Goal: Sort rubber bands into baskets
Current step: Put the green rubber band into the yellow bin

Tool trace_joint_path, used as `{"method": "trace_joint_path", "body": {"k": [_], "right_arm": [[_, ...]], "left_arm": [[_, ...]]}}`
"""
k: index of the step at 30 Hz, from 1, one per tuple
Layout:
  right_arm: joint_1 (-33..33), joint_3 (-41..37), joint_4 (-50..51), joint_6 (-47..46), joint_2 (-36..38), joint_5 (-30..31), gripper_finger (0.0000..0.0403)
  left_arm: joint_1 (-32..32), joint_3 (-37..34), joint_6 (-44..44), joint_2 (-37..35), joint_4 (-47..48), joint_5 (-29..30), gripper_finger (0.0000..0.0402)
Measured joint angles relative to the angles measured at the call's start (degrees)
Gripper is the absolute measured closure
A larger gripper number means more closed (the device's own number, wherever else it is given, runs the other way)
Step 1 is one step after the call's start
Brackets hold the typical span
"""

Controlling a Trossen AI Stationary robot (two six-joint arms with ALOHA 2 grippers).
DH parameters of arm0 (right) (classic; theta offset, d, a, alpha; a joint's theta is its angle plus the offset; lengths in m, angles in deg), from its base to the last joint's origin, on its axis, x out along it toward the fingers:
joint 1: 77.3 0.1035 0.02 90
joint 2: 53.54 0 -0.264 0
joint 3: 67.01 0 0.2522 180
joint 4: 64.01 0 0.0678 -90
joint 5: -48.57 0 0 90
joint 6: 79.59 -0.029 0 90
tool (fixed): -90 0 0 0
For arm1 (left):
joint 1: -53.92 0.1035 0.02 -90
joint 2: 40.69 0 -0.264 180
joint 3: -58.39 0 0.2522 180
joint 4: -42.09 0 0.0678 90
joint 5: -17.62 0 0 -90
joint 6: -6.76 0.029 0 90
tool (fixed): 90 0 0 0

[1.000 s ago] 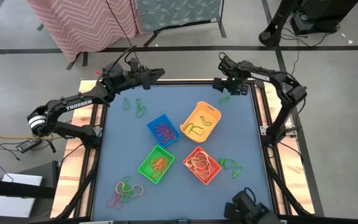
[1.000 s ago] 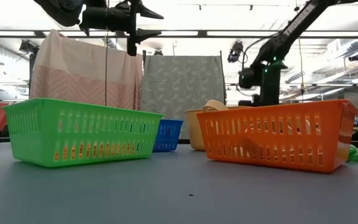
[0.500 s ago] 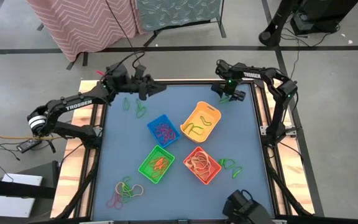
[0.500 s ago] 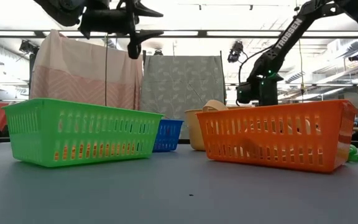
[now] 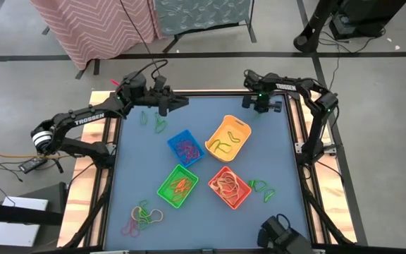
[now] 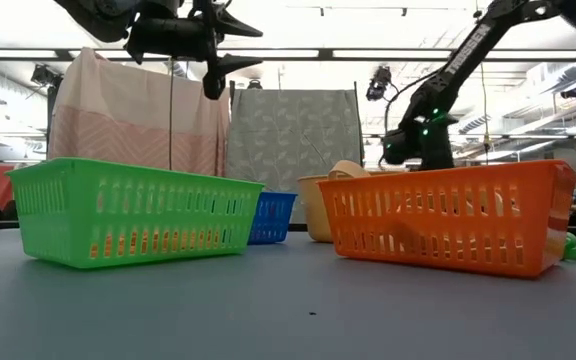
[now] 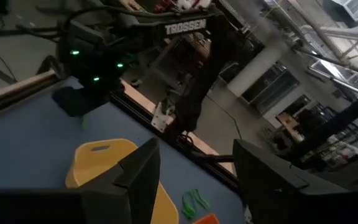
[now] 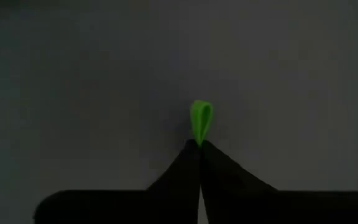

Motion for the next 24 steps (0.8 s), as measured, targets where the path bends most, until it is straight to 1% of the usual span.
{"method": "trace_joint_path", "body": {"k": [3,5,7,10,13,16,18,21,24], "right_arm": [[-0.89,0.13,-0.42,4.84,4.98,3.38,0.0396],[-0.78,0.21,-0.71,7.21,8.79,3.13,0.0397],[0.49,0.12,-1.74,10.18,12.71,2.21,0.0397],[4.03,0.28,-4.39,14.08,19.29,-2.35,0.0399],[10.13,0.25,-4.98,15.05,23.72,-6.43,0.0399],[17.69,0.27,-5.02,14.11,26.39,-7.29,0.0399],[23.23,0.27,-5.12,12.36,26.46,-7.35,0.0399],[30.84,0.27,-5.13,10.49,25.1,-5.51,0.0398],[35.83,0.27,-5.14,9.32,21.81,-1.22,0.0393]], "left_arm": [[0.0,0.0,1.28,0.0,0.07,3.4,0.0195],[0.0,0.0,1.79,0.0,0.04,5.8,0.0195],[0.0,0.0,2.83,0.0,0.23,7.58,0.0195],[0.0,-0.01,3.11,0.0,0.31,9.87,0.0195],[0.0,-0.02,3.11,0.0,0.52,11.92,0.0195],[0.0,-0.01,3.1,0.0,0.52,14.09,0.0195],[-0.03,-0.02,3.0,0.0,0.58,15.7,0.0195],[-0.07,-0.02,2.92,0.0,0.56,17.59,0.0195],[-0.07,-0.02,2.86,0.0,0.57,18.46,0.0195]]}}
